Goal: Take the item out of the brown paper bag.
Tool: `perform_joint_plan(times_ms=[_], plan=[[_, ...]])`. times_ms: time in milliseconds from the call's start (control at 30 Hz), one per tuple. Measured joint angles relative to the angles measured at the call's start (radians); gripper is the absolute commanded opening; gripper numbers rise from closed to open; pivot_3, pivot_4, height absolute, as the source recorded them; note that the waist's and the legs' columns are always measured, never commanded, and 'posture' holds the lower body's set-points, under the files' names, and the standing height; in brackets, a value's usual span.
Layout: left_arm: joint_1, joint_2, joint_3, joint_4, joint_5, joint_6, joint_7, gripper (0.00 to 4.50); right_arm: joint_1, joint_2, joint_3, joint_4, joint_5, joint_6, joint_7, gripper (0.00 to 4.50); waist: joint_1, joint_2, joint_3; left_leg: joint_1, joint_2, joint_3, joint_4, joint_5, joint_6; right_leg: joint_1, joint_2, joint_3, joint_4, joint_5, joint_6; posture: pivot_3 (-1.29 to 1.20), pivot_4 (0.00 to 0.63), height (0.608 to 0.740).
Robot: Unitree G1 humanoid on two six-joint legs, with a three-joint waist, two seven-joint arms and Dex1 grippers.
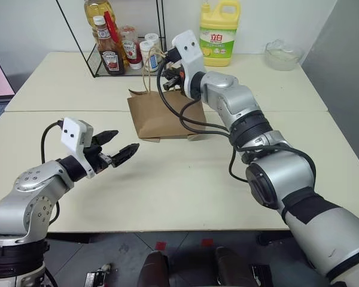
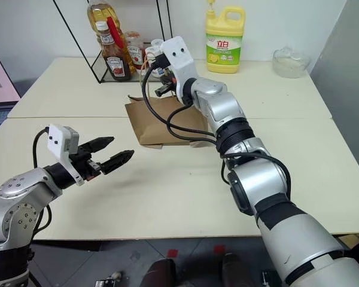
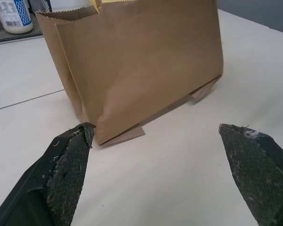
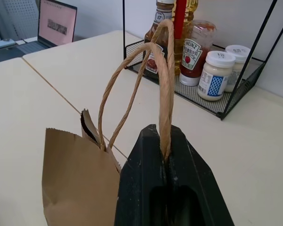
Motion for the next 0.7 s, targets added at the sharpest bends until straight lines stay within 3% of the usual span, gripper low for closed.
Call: perform_joint_plan(times_ms=[200,367,600,700], plan=[[0.004,-0.002,-0.004,-0.004,0.003,-0.002,-0.001,4.5,0.037,-0.02,0.003,-0.065,-0.011,0.029,0.006,2.37,0.0,0.0,0.0,0.0,0.0,0.0,0.0,0.0,0.0,0.0,0.0,0.0,0.0,0.0,0.0,0.0,0.15,0.74],[0.002,-0.004,-0.009,-0.017,0.003,0.0,0.009,4.5,0.085,-0.047,0.019,-0.149,-0.018,0.075,0.035,4.23,0.0,0.0,0.0,0.0,0.0,0.0,0.0,0.0,0.0,0.0,0.0,0.0,0.001,0.0,0.0,0.0,0.15,0.74],[-0.078,0.003,-0.02,-0.028,-0.001,0.02,0.021,4.5,0.272,-0.214,0.058,-0.559,-0.003,0.27,0.176,4.23,0.009,-0.001,-0.001,0.0,0.0,-0.001,0.001,0.0,0.0,0.0,0.0,-0.001,0.001,0.0,0.0,0.0,0.15,0.74],[-0.126,0.015,-0.028,-0.02,-0.001,0.03,0.019,4.5,0.405,-0.32,0.061,-0.839,0.044,0.388,0.24,4.23,0.01,-0.001,-0.001,-0.001,0.0,-0.002,0.001,0.0,0.0,0.001,0.0,-0.001,0.0,0.0,0.0,0.0,0.15,0.74]])
